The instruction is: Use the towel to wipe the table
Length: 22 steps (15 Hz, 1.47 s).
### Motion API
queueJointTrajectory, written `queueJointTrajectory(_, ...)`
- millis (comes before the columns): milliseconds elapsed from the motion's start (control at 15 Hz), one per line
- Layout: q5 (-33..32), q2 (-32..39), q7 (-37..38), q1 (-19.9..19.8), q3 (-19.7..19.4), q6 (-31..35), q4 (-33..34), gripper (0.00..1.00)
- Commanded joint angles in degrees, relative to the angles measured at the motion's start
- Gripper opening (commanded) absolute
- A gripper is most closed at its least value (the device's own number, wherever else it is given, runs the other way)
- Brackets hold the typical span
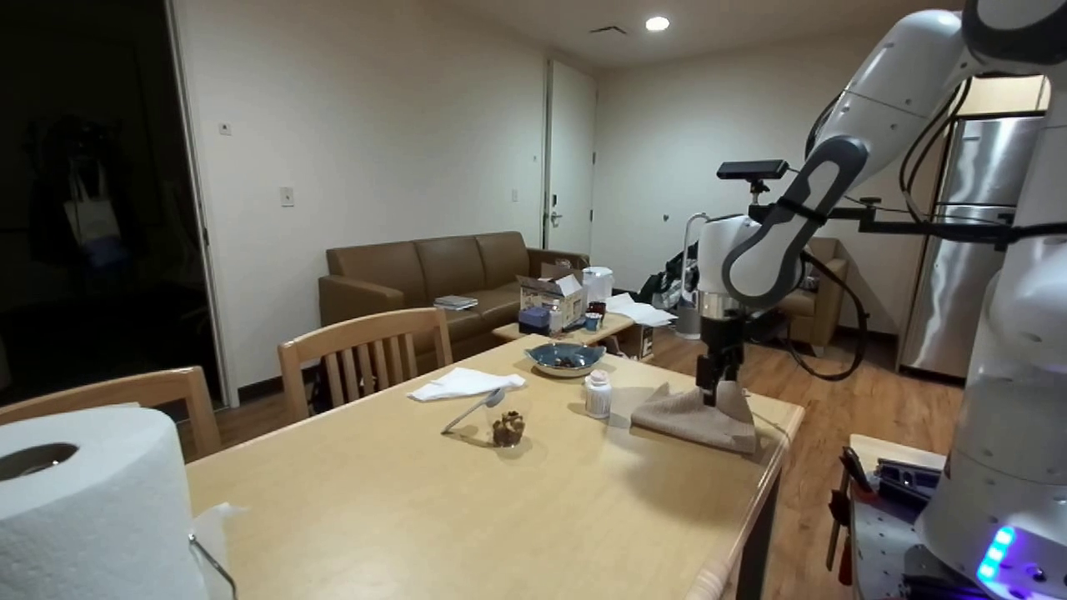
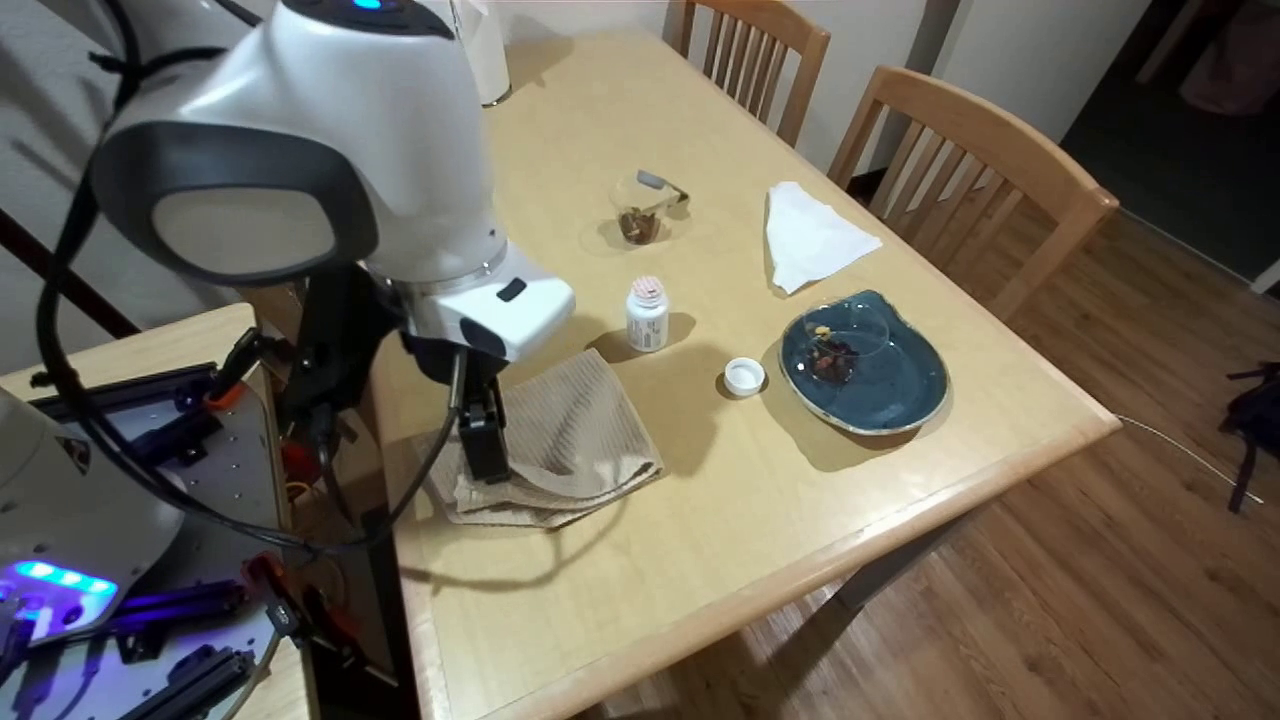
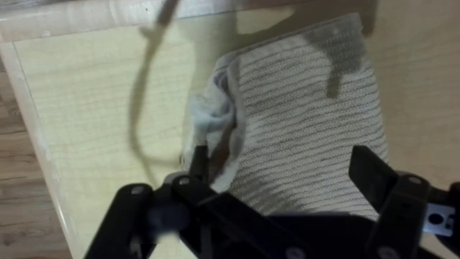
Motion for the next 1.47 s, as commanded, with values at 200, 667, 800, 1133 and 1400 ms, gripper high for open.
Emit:
queueJointTrajectory(200,-3.6,-2.8,3.3,0.0,2.2,-2.0,0.0,1.0)
queueJointTrajectory(667,-4.2,-5.7,3.5,0.2,2.6,-2.7,-1.0,1.0)
queueJointTrajectory(800,-3.6,-6.1,2.8,0.3,2.7,-2.3,-1.1,1.0)
queueJointTrajectory(1133,-3.4,-2.9,2.8,-0.7,2.2,-2.7,0.8,1.0)
queueJointTrajectory(1400,-1.6,4.1,-1.6,-0.9,0.1,0.7,3.0,1.0)
